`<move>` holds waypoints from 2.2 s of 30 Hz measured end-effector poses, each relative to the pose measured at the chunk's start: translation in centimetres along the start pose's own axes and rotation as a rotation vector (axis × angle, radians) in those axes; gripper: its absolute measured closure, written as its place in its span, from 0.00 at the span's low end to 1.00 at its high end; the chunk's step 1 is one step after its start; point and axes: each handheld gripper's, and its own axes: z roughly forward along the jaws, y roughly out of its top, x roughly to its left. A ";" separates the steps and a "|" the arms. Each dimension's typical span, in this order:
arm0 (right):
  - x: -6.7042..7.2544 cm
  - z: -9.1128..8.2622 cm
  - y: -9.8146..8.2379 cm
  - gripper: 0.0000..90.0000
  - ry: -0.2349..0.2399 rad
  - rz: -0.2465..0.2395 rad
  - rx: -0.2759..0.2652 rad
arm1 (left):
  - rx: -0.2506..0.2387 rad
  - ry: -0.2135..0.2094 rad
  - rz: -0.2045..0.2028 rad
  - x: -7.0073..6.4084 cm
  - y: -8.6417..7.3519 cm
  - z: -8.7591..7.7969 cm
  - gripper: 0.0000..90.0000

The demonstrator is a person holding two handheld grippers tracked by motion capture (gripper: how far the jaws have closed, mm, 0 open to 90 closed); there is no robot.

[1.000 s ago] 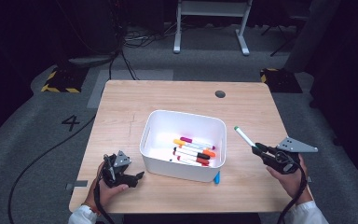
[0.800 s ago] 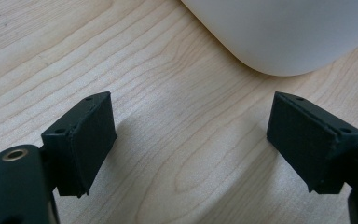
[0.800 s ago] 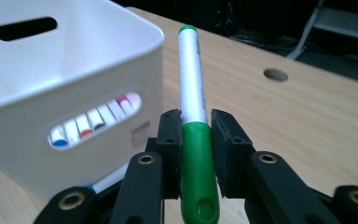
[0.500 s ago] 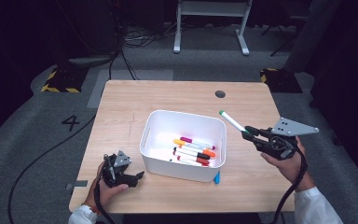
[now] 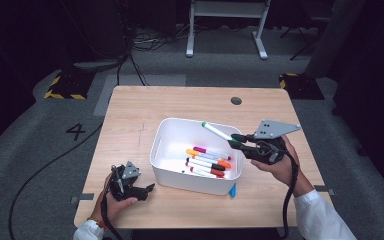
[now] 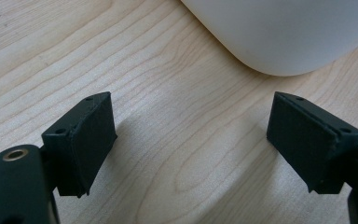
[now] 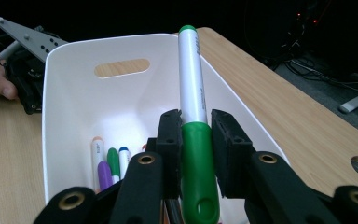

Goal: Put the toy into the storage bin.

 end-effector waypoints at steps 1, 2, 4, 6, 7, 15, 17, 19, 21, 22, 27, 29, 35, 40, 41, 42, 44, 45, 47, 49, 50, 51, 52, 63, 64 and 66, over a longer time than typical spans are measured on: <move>0.1 0.4 0.1 0.83 0.009 -0.012 0.010 | 0.000 0.000 0.000 0.0 0.0 0.0 0.17; 0.2 0.9 0.2 0.83 0.015 -0.017 0.016 | 0.000 0.000 0.000 0.0 0.0 0.0 0.17; 0.4 1.8 0.3 0.83 0.036 -0.021 0.038 | 0.001 0.001 0.002 0.0 0.0 0.0 0.17; 0.6 2.6 0.3 0.83 0.054 -0.030 0.064 | 0.001 0.000 0.003 0.0 0.0 0.0 0.17; 0.8 3.1 0.3 0.83 0.058 -0.032 0.072 | 0.000 0.000 0.000 0.0 0.0 0.0 0.17; 2.1 5.7 0.4 0.83 0.172 -0.077 0.207 | -0.001 0.000 0.000 0.0 0.0 0.0 0.17; 2.6 6.2 0.4 0.83 0.189 -0.107 0.244 | 0.001 0.001 0.002 0.0 0.0 0.0 0.17; 3.0 6.6 0.3 0.83 0.205 -0.124 0.271 | 0.000 0.001 0.002 0.0 0.0 0.0 0.17; 3.2 6.8 0.1 0.83 0.223 -0.124 0.298 | 0.000 0.002 0.002 0.0 0.0 0.0 0.17; 3.4 7.0 0.1 0.83 0.235 -0.132 0.315 | -0.001 0.006 0.001 0.0 0.0 0.0 0.17; 4.2 7.4 0.0 0.83 0.265 -0.154 0.377 | 0.002 0.002 0.004 0.0 0.0 0.0 0.17; 4.3 7.6 0.0 0.83 0.278 -0.149 0.391 | 0.001 0.002 0.002 0.0 0.0 0.0 0.17; 4.4 7.8 -0.2 0.81 0.280 -0.136 0.417 | 0.000 0.001 0.003 0.0 0.0 0.0 0.17; 4.2 7.5 -0.1 0.72 0.238 -0.135 0.375 | 0.001 0.010 -0.001 0.0 0.0 -0.1 0.17; 4.1 7.3 -0.1 0.70 0.230 -0.129 0.361 | 0.001 0.010 0.000 0.0 0.0 -0.1 0.17; 3.9 7.0 0.0 0.68 0.213 -0.128 0.345 | 0.001 0.010 -0.001 0.0 0.0 -0.1 0.17; 3.5 6.3 0.0 0.66 0.189 -0.105 0.303 | 0.002 0.006 0.002 0.0 0.0 0.0 0.17; 3.3 5.9 0.1 0.64 0.177 -0.095 0.284 | 0.000 0.002 0.002 0.0 0.0 0.0 0.17; 3.0 5.0 0.2 0.59 0.151 -0.085 0.251 | 0.000 0.010 0.000 0.0 0.0 -0.1 0.17; 2.9 4.0 0.3 0.56 0.116 -0.075 0.226 | 0.001 0.010 0.000 0.0 0.0 -0.1 0.17; 2.8 3.5 0.2 0.55 0.098 -0.076 0.208 | 0.000 0.004 -0.001 0.0 0.0 0.0 0.17; 2.7 2.9 0.2 0.52 0.079 -0.066 0.192 | 0.001 0.009 0.001 0.0 0.0 -0.1 0.17; 2.5 2.3 0.1 0.51 0.053 -0.071 0.178 | 0.001 0.009 0.001 0.0 0.0 -0.1 0.17; 1.1 -3.8 -3.7 0.41 -0.115 0.023 0.042 | -0.003 0.015 -0.001 -0.1 0.0 -0.1 0.17; 1.0 -4.0 -4.5 0.41 -0.121 0.034 0.042 | -0.003 0.015 -0.001 -0.1 0.0 -0.1 0.17; 0.8 -4.3 -6.2 0.40 -0.127 0.058 0.043 | -0.003 0.015 -0.001 -0.1 0.0 -0.1 0.17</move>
